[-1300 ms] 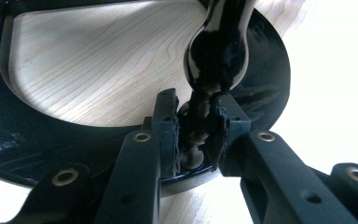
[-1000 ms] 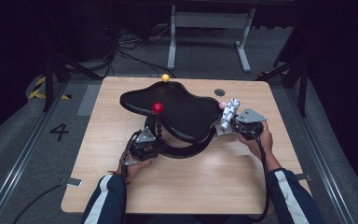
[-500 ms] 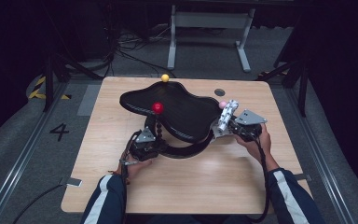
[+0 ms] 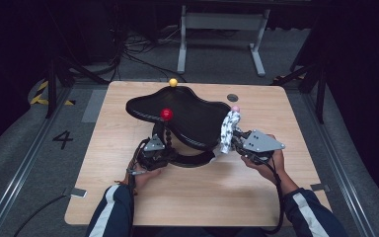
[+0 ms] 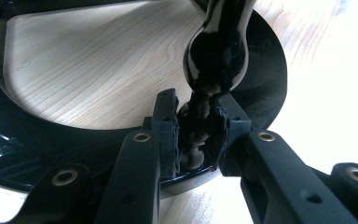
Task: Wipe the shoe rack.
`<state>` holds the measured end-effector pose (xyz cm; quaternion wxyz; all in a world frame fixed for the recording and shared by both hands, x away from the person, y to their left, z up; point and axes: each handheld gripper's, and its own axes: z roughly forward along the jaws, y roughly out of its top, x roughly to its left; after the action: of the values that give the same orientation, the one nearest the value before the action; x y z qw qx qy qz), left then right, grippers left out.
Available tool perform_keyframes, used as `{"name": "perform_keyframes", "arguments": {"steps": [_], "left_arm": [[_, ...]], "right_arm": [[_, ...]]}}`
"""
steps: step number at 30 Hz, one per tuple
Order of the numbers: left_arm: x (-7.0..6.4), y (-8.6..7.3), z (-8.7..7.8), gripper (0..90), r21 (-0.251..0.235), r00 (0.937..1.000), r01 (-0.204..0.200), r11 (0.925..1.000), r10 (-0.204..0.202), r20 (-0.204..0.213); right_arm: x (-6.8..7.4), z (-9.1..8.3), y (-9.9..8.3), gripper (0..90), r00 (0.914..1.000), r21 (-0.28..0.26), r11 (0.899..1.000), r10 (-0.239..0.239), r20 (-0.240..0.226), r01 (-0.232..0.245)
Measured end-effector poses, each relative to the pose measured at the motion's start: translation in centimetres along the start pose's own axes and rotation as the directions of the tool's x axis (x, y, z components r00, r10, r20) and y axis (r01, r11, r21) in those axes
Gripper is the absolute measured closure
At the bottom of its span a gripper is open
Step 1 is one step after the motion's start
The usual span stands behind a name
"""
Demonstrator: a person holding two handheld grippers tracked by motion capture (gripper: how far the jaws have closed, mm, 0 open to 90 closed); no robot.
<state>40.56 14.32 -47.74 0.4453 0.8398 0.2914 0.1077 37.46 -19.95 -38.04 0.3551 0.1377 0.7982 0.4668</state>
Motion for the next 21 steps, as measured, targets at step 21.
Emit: {"name": "perform_keyframes", "arguments": {"steps": [21], "left_arm": [[0.1, 0.0, 0.0, 74.1, 0.0, 1.0, -0.003, 1.0, 0.003, 0.004]], "right_arm": [[3.4, -3.8, 4.9, 78.4, 0.991, -0.179, 0.983, -0.069, -0.115, 0.048]]}}
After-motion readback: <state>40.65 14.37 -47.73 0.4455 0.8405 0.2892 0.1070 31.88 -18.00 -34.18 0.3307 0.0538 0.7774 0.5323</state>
